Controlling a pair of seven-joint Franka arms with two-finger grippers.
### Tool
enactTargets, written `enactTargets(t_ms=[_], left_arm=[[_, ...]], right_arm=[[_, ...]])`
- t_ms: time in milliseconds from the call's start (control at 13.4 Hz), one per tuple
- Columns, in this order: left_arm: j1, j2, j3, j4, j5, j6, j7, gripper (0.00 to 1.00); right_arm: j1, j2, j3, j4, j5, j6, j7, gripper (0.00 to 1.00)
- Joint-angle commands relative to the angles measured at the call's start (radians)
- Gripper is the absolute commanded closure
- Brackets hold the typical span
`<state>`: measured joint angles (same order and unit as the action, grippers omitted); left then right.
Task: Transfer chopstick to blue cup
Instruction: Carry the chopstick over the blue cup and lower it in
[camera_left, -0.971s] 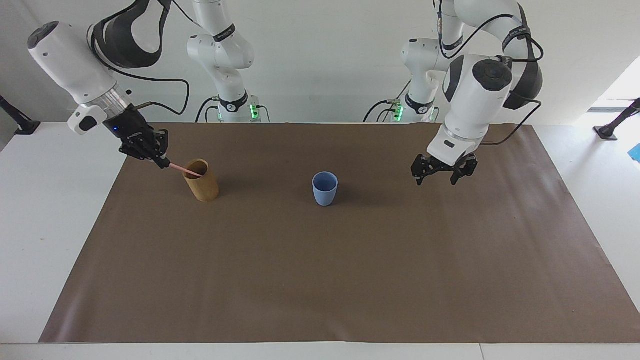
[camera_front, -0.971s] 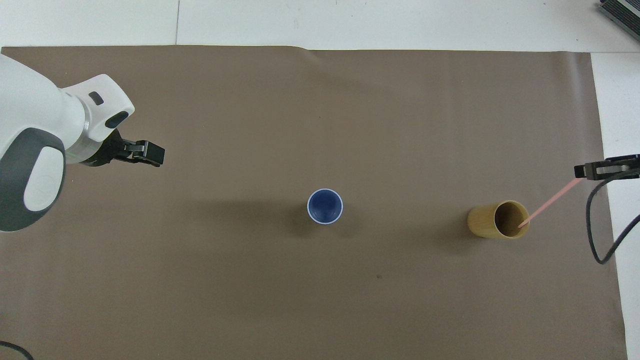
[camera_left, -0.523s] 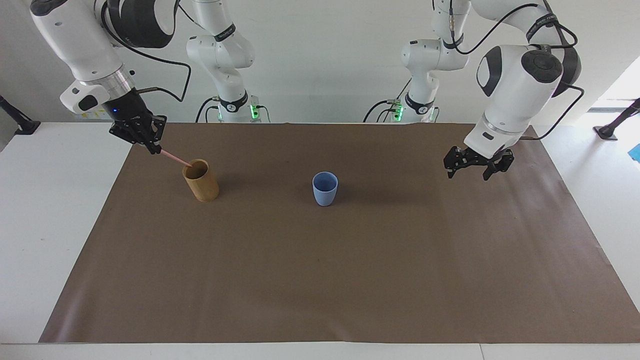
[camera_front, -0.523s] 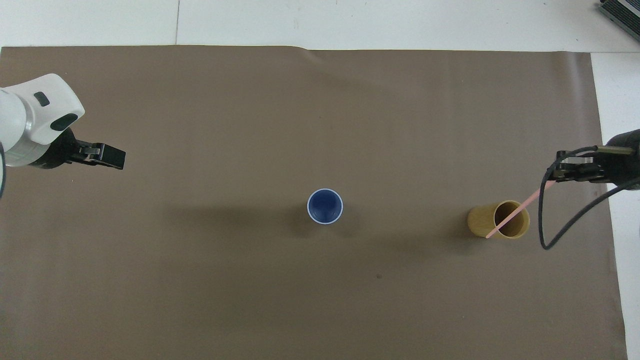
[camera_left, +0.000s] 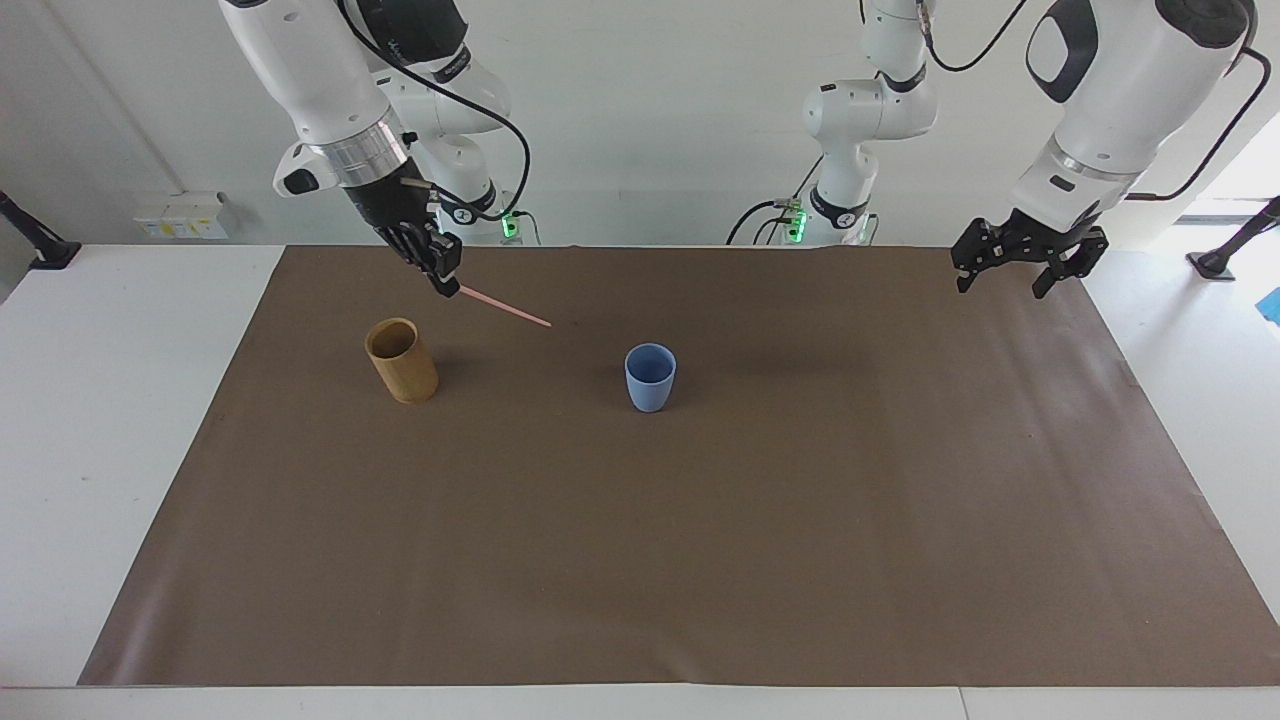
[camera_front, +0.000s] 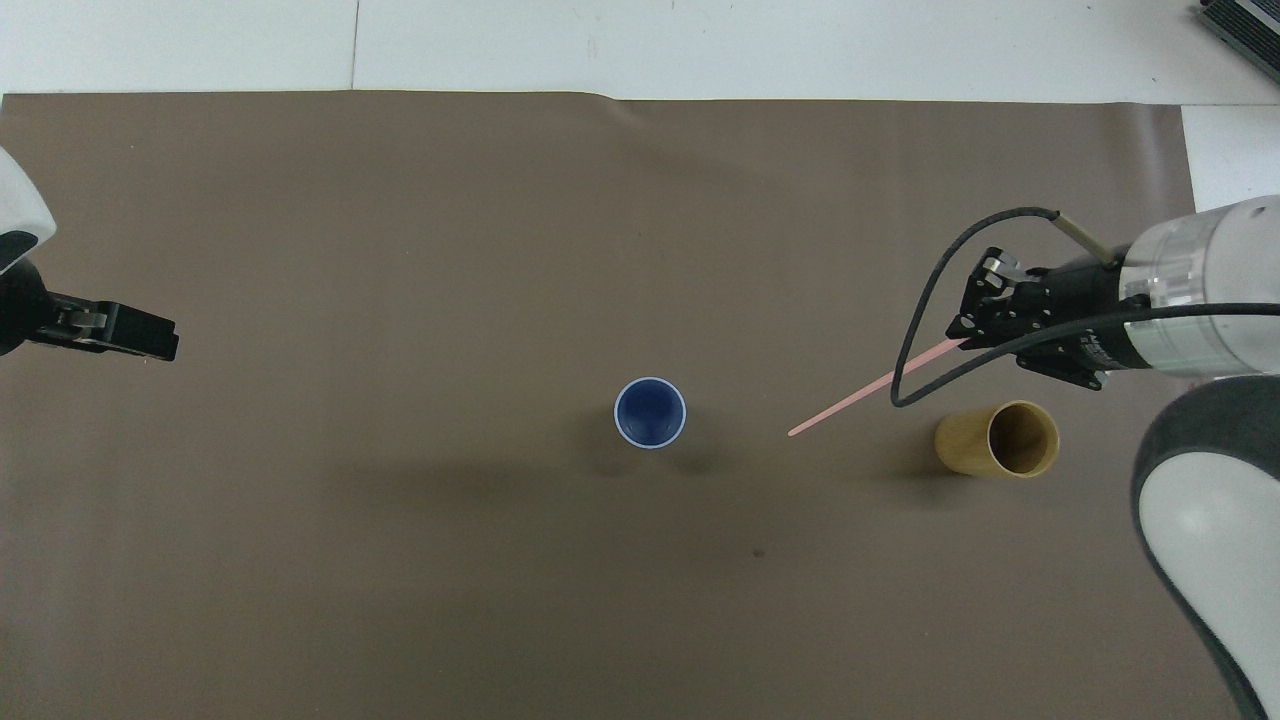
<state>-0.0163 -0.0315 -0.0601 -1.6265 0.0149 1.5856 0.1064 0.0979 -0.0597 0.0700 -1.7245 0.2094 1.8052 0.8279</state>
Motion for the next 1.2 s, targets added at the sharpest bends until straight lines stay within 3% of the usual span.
enactTargets(t_ms=[0,523,1121], left_arm=[[0.009,-0.004,-0.017,0.019,0.004,-0.035,0.004,0.00],[0.024,-0.008,-0.009,0.092,-0.050,-0.113,0.004,0.00],[0.025,-0.034,-0.014,0.059,-0.050,-0.104,0.010,0.00]], right_arm=[[0.069,0.034,-0.003,0.014,0.011,0.072,0.157,1.00],[0.218,0.060,-0.003,-0.058,-0.140,0.245,0.206,1.00],[0.344,0.063,-0.003,-0.197,-0.286,0.364,0.297,1.00]])
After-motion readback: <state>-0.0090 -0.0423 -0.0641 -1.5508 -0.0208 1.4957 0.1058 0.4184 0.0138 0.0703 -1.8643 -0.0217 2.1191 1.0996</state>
